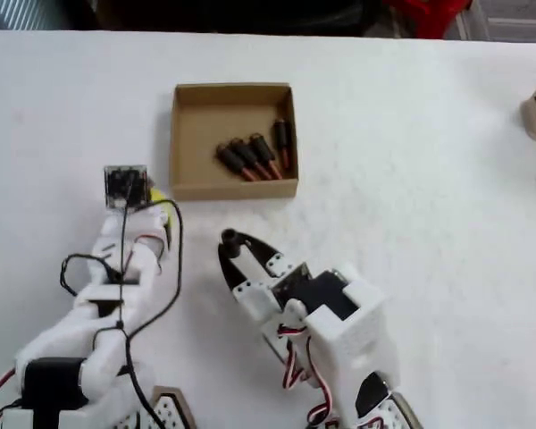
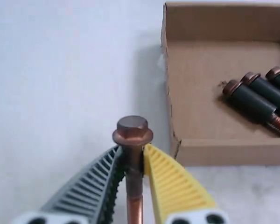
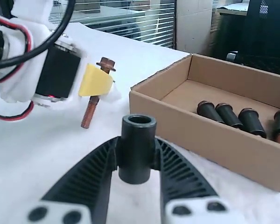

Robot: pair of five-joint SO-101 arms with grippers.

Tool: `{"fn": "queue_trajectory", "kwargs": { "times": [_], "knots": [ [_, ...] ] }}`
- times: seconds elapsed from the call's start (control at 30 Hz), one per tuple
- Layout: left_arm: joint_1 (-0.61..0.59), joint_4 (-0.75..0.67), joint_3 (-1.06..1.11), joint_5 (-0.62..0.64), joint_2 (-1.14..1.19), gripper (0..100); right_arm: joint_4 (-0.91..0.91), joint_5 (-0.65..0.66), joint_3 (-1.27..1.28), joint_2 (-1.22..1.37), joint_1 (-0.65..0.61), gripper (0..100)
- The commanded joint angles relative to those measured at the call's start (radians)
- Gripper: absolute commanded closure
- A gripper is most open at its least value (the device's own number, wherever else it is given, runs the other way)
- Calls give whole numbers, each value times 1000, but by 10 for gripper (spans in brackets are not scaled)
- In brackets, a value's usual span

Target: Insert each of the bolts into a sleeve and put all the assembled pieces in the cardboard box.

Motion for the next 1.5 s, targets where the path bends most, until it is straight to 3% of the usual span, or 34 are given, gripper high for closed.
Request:
{"fn": "queue_trajectory", "kwargs": {
  "times": [0.0, 0.3, 0.4, 0.53, 0.8, 1.03, 1.27, 1.4, 1.47],
  "knots": [
    [30, -272, 71, -8, -48, 980, -24, 9, -9, -2, -2, 981],
    [108, -664, 152, -5, -54, 980, -10, 9, -15, -2, -2, 981],
    [147, -727, 158, -3, -54, 980, -10, 9, -15, -2, -2, 981],
    [197, -732, 160, 0, -54, 980, -10, 9, -15, -2, -2, 981],
    [216, -729, 155, 195, -56, 980, -4, 9, -31, 1, -2, 981],
    [216, -563, 103, 201, -58, 980, -5, 9, -48, 19, -1, 981],
    [232, -562, 115, 222, -59, 979, -5, 9, -48, 19, -1, 981],
    [248, -586, 201, 219, -186, 979, -5, 9, -49, 19, -1, 981],
    [265, -502, 227, 219, -291, 979, -5, 9, -49, 19, -1, 981]
  ]
}}
